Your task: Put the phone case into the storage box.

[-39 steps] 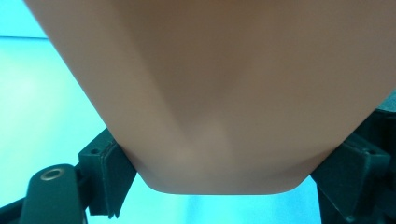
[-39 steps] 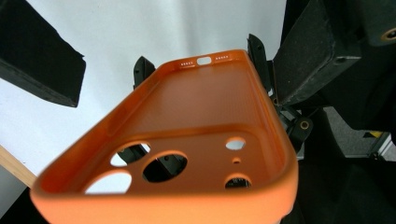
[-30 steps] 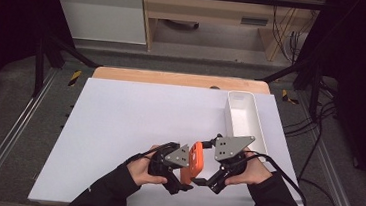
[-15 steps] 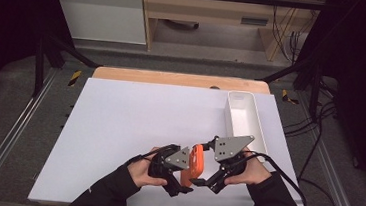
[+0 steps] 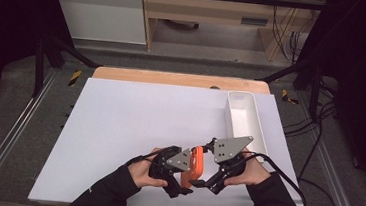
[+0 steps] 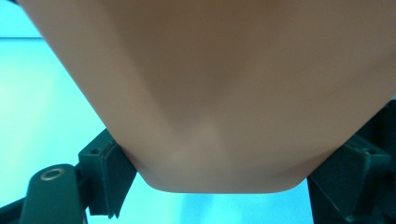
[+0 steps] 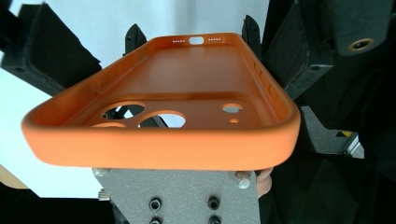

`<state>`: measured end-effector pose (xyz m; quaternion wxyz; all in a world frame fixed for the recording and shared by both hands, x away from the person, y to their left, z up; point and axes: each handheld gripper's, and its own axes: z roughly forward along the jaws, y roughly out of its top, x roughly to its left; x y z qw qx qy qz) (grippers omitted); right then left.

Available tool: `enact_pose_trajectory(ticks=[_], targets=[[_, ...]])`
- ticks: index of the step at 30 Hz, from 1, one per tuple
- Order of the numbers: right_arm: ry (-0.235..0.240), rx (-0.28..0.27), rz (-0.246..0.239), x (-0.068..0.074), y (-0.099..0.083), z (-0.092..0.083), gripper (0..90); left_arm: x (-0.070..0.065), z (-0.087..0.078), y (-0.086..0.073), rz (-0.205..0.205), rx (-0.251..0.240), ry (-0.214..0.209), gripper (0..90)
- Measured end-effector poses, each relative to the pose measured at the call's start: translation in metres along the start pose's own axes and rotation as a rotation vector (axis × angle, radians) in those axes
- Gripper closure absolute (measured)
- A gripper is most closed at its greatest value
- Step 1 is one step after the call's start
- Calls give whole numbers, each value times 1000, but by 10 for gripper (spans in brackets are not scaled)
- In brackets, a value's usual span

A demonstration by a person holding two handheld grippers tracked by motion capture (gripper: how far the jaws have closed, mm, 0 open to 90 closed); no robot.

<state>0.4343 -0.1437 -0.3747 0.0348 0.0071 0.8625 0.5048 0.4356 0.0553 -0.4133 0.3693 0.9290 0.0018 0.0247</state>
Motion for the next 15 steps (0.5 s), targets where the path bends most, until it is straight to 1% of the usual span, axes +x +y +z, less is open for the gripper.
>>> enact_pose_trajectory(ticks=[6, 15], targets=[[7, -3, 6, 0, 0, 0, 145, 0, -1, 0, 4, 1, 2, 153], [13, 0, 15, -2, 0, 0, 156, 1, 0, -1, -2, -5, 3, 152]])
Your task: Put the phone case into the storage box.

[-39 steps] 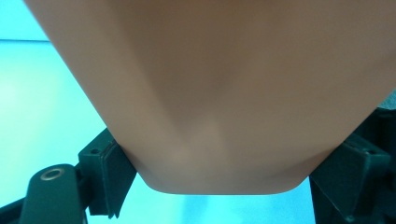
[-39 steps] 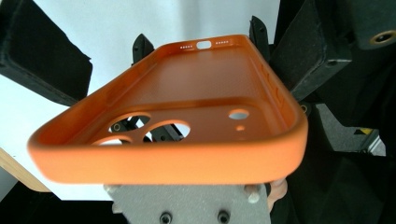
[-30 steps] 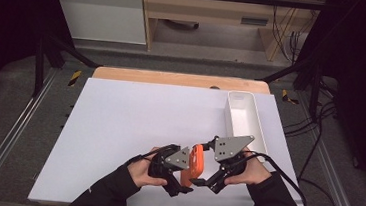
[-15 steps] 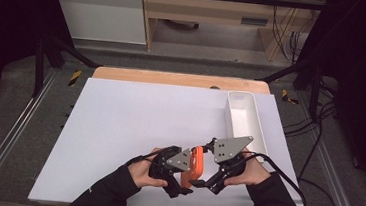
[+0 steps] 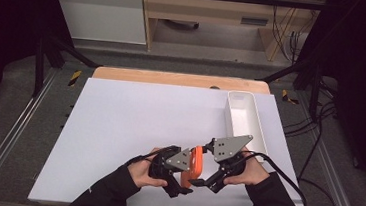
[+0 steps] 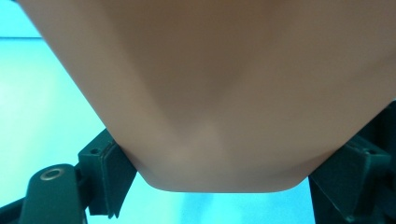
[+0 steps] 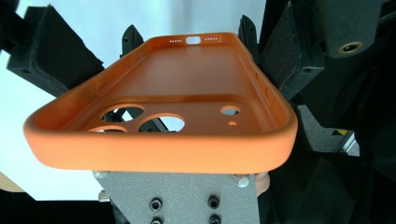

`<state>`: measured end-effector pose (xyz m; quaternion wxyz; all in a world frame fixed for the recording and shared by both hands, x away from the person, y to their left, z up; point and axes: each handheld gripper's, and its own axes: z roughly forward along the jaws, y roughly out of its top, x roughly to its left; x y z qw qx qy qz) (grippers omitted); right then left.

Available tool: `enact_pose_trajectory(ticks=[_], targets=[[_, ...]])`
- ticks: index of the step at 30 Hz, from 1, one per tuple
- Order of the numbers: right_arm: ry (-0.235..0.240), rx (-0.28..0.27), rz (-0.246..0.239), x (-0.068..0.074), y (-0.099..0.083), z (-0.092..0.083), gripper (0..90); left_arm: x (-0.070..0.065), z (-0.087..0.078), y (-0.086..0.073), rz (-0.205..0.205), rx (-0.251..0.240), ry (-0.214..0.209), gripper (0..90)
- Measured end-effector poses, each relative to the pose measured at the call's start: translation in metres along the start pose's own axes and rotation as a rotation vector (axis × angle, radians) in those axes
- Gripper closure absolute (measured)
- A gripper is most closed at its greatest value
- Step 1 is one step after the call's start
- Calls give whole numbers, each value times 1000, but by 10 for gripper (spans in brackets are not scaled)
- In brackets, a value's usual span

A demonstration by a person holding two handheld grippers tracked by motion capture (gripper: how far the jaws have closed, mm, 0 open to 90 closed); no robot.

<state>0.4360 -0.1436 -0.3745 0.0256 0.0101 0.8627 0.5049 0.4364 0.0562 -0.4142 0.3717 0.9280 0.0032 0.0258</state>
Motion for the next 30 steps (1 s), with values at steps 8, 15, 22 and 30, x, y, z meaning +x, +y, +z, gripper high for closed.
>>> enact_pose_trajectory(ticks=[8, 15, 22, 30], targets=[[-1, 10, 1, 0, 0, 0, 158, 0, 1, 0, 1, 3, 1, 151], [-1, 12, 1, 0, 0, 0, 159, -1, 2, 0, 3, 1, 6, 147], [-3, 27, -2, 0, 0, 0, 159, -1, 1, -1, -7, -17, 7, 78], [-22, 24, -2, 0, 1, -4, 158, 1, -13, -11, -36, -47, 46, 21]])
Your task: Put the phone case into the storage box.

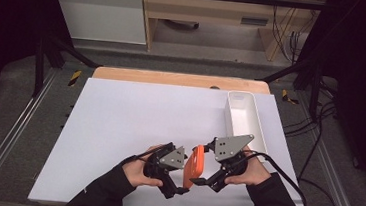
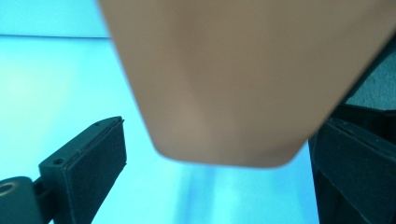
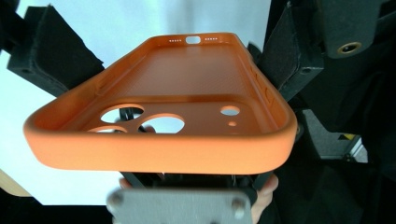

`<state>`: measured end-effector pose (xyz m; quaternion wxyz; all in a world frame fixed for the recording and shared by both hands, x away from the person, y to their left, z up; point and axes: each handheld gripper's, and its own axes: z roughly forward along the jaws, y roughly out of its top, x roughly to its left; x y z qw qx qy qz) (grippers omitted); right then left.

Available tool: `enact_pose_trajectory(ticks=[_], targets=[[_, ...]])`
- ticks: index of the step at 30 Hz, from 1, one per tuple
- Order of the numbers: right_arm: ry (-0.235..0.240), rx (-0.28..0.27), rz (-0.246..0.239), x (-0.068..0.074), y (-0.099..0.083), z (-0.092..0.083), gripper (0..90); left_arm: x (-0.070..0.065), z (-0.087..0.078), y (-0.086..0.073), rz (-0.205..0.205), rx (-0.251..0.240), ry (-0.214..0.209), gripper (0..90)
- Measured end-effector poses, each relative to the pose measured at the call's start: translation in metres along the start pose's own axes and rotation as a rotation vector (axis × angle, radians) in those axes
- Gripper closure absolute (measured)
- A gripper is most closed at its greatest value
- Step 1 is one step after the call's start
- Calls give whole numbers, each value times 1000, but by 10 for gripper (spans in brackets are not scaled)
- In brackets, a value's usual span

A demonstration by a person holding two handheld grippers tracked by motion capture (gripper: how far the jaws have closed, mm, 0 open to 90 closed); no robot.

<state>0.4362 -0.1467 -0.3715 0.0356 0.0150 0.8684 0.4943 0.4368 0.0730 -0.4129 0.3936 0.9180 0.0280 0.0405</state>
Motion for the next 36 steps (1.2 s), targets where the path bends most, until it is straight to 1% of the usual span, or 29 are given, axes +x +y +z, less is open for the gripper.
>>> enact_pose_trajectory(ticks=[3, 7, 11, 17, 19, 20, 22, 26, 30, 32, 36], targets=[[-18, -5, 4, -1, 1, -3, 157, 3, -7, -5, -20, -10, 17, 15], [-41, -3, 10, -3, 1, -6, 158, 7, -19, -13, -56, -38, 50, 9], [-71, -3, 15, -5, 1, -11, 157, 10, -26, -19, -93, -57, 86, 6], [-111, -12, 27, -7, 0, -19, 157, 13, -34, -31, -135, -68, 126, 6], [-126, -12, 33, -7, 0, -22, 157, 14, -37, -36, -148, -64, 150, 6], [-136, -14, 36, -8, 0, -23, 157, 15, -38, -39, -161, -73, 159, 6], [-156, -20, 46, -9, 1, -26, 157, 16, -42, -44, -176, -78, 179, 6], [-185, -30, 48, -10, 2, -31, 157, 17, -50, -54, -221, -113, 211, 4], [-210, -40, 56, -11, 4, -37, 156, 20, -58, -65, -265, -128, 260, 4], [-226, -40, 64, -13, 4, -41, 156, 21, -61, -69, -279, -135, 282, 5], [-248, -35, 77, -15, 5, -47, 156, 23, -69, -77, -312, -165, 310, 5]])
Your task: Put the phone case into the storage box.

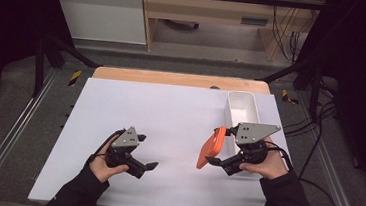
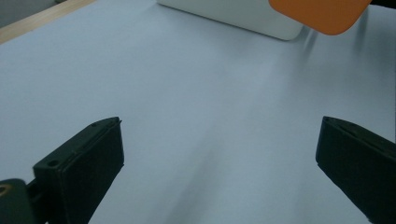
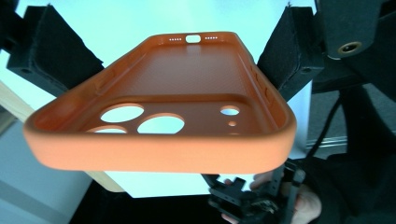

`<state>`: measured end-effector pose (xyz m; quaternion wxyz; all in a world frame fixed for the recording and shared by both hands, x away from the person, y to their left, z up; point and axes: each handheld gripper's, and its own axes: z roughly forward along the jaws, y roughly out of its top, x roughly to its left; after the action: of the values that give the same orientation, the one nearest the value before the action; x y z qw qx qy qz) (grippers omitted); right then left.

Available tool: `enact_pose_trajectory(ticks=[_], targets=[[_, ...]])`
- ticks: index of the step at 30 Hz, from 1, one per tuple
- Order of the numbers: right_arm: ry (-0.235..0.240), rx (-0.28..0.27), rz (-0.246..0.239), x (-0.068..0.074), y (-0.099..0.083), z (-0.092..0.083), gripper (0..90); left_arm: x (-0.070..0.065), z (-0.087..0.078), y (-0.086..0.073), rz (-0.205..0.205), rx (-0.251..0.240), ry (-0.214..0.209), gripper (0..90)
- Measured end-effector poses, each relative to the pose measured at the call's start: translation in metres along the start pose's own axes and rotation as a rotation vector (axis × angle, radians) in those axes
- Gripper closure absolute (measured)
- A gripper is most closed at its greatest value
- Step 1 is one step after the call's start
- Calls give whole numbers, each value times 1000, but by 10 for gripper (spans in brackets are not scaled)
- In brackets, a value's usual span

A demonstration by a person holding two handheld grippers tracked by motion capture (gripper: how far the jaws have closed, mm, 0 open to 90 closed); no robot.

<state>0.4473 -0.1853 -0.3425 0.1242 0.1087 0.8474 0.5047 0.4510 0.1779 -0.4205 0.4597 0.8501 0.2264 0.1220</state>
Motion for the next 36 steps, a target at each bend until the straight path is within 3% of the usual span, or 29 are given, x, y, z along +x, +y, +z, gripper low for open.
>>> enact_pose_trajectory(ticks=[11, 18, 27, 36], targets=[[-75, -23, 41, -9, 4, -15, 156, 16, -17, -22, -70, -13, 93, 0], [-136, -27, 66, -17, 6, -23, 156, 24, -29, -34, -83, -6, 159, 0], [-246, -64, 116, -29, 15, -33, 156, 31, -38, -43, -104, -12, 196, 0], [-332, -52, 152, -40, 22, -37, 157, 37, -41, -53, -124, -4, 219, 0]])
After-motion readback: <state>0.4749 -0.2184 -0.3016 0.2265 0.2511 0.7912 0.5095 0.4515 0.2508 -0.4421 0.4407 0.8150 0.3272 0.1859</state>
